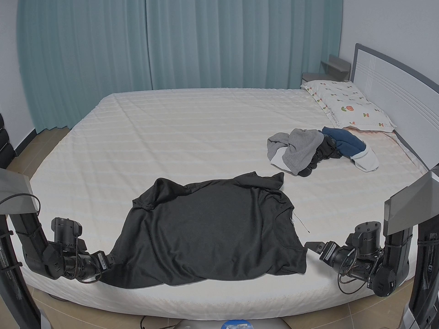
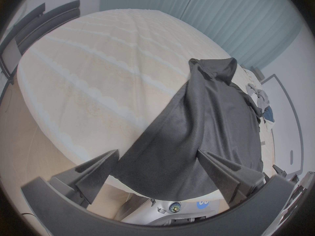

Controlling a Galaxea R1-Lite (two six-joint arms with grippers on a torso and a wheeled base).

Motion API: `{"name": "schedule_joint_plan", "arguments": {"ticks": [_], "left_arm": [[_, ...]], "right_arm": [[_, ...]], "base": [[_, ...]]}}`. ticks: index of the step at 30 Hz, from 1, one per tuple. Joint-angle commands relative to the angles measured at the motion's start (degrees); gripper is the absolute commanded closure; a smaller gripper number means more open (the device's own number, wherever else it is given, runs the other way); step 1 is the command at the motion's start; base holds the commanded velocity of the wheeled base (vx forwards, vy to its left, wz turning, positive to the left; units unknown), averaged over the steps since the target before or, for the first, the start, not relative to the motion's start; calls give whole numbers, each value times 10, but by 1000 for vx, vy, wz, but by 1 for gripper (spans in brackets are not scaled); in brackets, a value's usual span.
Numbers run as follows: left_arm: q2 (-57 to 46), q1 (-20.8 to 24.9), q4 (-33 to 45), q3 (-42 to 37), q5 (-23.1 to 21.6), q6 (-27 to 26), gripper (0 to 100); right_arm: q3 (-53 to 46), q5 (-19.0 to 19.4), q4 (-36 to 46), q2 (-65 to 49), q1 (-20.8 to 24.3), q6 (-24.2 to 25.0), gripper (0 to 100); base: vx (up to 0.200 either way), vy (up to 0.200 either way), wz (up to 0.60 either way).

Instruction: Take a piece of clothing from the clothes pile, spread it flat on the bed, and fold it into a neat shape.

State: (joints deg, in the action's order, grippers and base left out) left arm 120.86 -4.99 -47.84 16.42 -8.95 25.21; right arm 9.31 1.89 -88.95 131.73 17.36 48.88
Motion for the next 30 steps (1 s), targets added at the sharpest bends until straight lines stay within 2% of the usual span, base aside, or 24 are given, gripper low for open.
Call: {"name": "schedule_joint_plan", "arguments": {"ticks": [1,15,16,27,30], "left_arm": [[4,-1,-1,-2,2,0,0],[17,2,3,-3,0,3,0],[17,2,2,-3,0,3,100],[15,-7,-2,-14,-5,10,100],[10,-10,-4,-12,-7,26,100]], "right_arm": [[-3,0,-5,-7,2,0,0],[1,1,-5,0,13,-2,0],[3,3,-5,-1,15,-3,0],[31,4,-3,8,48,-6,0],[32,2,-5,15,47,-22,0]], "base": [[0,0,0],[0,0,0],[0,0,0],[0,0,0],[0,0,0]]}}
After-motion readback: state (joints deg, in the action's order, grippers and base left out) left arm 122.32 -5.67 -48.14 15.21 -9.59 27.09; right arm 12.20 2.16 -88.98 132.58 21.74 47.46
